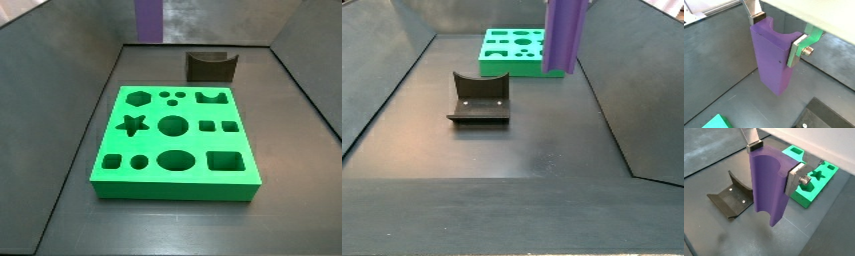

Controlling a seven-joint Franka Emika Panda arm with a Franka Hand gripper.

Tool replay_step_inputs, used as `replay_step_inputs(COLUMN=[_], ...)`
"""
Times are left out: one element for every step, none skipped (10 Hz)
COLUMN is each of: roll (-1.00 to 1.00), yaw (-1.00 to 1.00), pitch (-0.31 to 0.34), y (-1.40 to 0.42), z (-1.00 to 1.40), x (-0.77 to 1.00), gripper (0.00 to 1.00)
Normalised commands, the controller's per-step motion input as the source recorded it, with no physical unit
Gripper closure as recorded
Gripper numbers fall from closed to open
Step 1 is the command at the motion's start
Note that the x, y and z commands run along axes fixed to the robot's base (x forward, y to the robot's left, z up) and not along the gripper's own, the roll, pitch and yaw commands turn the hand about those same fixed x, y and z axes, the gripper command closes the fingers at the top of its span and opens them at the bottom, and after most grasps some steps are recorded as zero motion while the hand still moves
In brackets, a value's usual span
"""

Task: Pick up the arch object. Move up. Rotate the arch object. Move to above the board. Insert the arch object.
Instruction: Rotate the arch object.

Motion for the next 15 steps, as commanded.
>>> replay_step_inputs(roll=[-0.21, -0.19, -0.15, -0.12, -0.11, -0.08, -0.07, -0.05, -0.03, -0.02, -0.02, -0.02, -0.02, -0.02, -0.02], yaw=[0.1, 0.07, 0.04, 0.03, 0.02, 0.01, 0.01, 0.0, 0.0, 0.0, 0.0, 0.0, 0.0, 0.0, 0.0], pitch=[-0.02, -0.036, -0.043, -0.059, -0.064, -0.062, -0.061, -0.055, -0.051, -0.035, -0.035, -0.032, -0.033, -0.034, -0.034], y=[0.0, 0.01, 0.0, 0.01, 0.01, 0.01, 0.01, 0.01, 0.02, 0.01, 0.01, 0.01, 0.01, 0.01, 0.01], z=[-1.0, -1.0, -1.0, -1.0, -1.0, -0.89, -0.77, -0.54, -0.32, -0.26, -0.26, -0.27, -0.27, -0.26, -0.26], x=[0.01, 0.03, 0.02, 0.02, 0.02, 0.02, 0.02, 0.02, 0.02, 0.0, 0.0, 0.0, 0.0, 0.0, 0.0], gripper=[1.0, 1.0, 1.0, 1.0, 1.0, 1.0, 1.0, 1.0, 1.0, 1.0, 1.0, 1.0, 1.0, 1.0, 1.0])
